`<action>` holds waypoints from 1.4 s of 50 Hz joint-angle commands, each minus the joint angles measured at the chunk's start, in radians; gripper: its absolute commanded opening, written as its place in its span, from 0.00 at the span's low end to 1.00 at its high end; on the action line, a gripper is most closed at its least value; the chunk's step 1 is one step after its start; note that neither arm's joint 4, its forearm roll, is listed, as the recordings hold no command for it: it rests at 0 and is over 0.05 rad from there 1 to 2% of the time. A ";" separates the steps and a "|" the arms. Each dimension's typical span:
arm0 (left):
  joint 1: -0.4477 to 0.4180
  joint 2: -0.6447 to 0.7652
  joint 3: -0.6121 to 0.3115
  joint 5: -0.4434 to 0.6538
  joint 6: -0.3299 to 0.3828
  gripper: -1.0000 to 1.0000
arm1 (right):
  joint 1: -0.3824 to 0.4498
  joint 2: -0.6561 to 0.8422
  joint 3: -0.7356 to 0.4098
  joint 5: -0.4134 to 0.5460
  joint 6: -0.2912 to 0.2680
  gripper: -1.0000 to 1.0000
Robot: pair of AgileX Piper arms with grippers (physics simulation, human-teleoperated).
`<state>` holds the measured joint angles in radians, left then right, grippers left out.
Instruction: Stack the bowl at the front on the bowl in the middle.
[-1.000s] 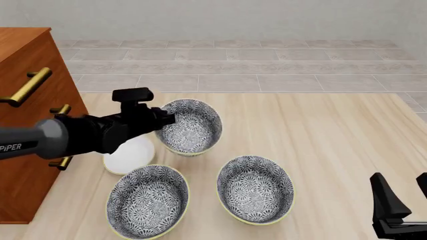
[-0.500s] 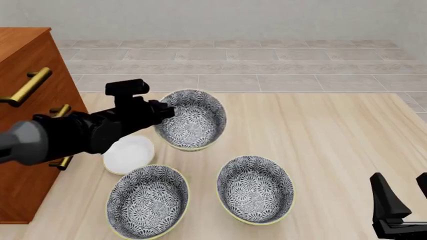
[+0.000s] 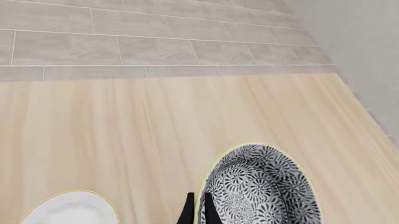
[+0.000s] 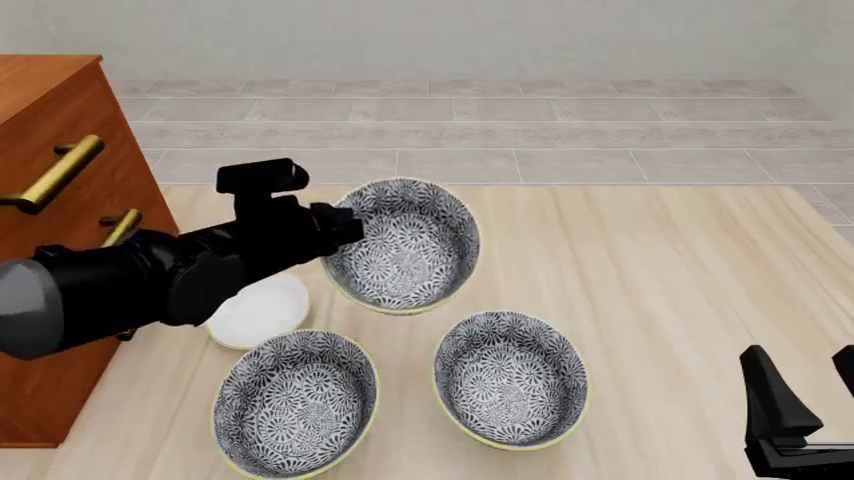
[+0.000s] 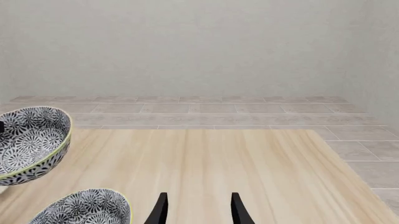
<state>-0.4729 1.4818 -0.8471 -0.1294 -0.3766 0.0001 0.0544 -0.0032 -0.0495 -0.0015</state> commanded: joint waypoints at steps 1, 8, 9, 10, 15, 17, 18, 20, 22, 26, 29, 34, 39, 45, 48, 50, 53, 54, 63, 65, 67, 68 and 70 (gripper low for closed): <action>-0.043 -0.051 0.022 0.006 -0.012 0.00 | 0.000 0.000 0.000 0.000 0.000 1.00; -0.081 -0.074 0.032 0.015 -0.023 0.00 | 0.000 0.000 0.000 0.000 0.000 1.00; -0.086 -0.075 0.032 0.016 -0.024 0.00 | 0.000 0.000 0.000 0.000 0.000 1.00; -0.090 -0.076 0.033 0.017 -0.025 0.00 | 0.000 0.000 0.000 0.000 0.000 1.00; -0.123 -0.080 0.041 0.014 -0.033 0.00 | 0.000 0.000 0.000 0.000 0.000 1.00; -0.131 -0.080 0.042 0.013 -0.035 0.00 | 0.000 0.000 0.000 0.000 0.000 1.00; -0.135 -0.080 0.042 0.014 -0.037 0.00 | 0.000 0.000 0.000 0.000 0.000 1.00; -0.148 -0.078 0.042 0.011 -0.039 0.00 | 0.000 0.000 0.000 0.000 0.000 1.00; -0.157 -0.073 0.042 0.009 -0.041 0.00 | 0.000 0.000 0.000 0.000 0.000 1.00; -0.174 -0.064 0.046 -0.001 -0.045 0.00 | 0.000 0.000 0.000 0.000 0.000 1.00; -0.187 -0.061 0.046 -0.003 -0.049 0.00 | 0.000 0.000 0.000 0.000 0.000 1.00; -0.204 -0.049 0.046 -0.010 -0.050 0.00 | 0.000 0.000 0.000 0.000 0.000 1.00; -0.230 -0.038 0.048 -0.018 -0.056 0.00 | 0.000 0.000 0.000 0.000 0.000 1.00; -0.255 -0.026 0.048 -0.023 -0.062 0.00 | 0.000 0.000 0.000 0.000 0.000 1.00; -0.263 -0.022 0.047 -0.024 -0.061 0.00 | 0.000 0.000 0.000 0.000 0.000 1.00; -0.269 -0.016 0.045 -0.025 -0.062 0.00 | 0.000 0.000 0.000 0.000 0.000 1.00; -0.285 -0.006 0.047 -0.033 -0.062 0.00 | 0.000 0.000 0.000 0.000 0.000 1.00; -0.287 -0.005 0.046 -0.033 -0.061 0.00 | 0.000 0.000 0.000 0.000 0.000 1.00; -0.319 0.012 0.049 -0.046 -0.059 0.00 | 0.000 0.001 0.000 0.000 0.000 1.00; -0.320 0.012 0.048 -0.044 -0.061 0.00 | 0.000 0.000 0.000 0.000 0.000 1.00; -0.328 0.019 0.054 -0.053 -0.064 0.00 | 0.000 0.000 0.000 0.000 0.000 1.00; -0.329 0.019 0.054 -0.053 -0.063 0.00 | 0.000 0.000 0.000 0.000 0.000 1.00; -0.333 0.024 0.054 -0.056 -0.065 0.00 | 0.000 0.000 0.000 0.000 0.000 1.00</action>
<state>-0.7781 1.4925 -0.7928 -0.1703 -0.4401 0.0001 0.0546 -0.0032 -0.0497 -0.0014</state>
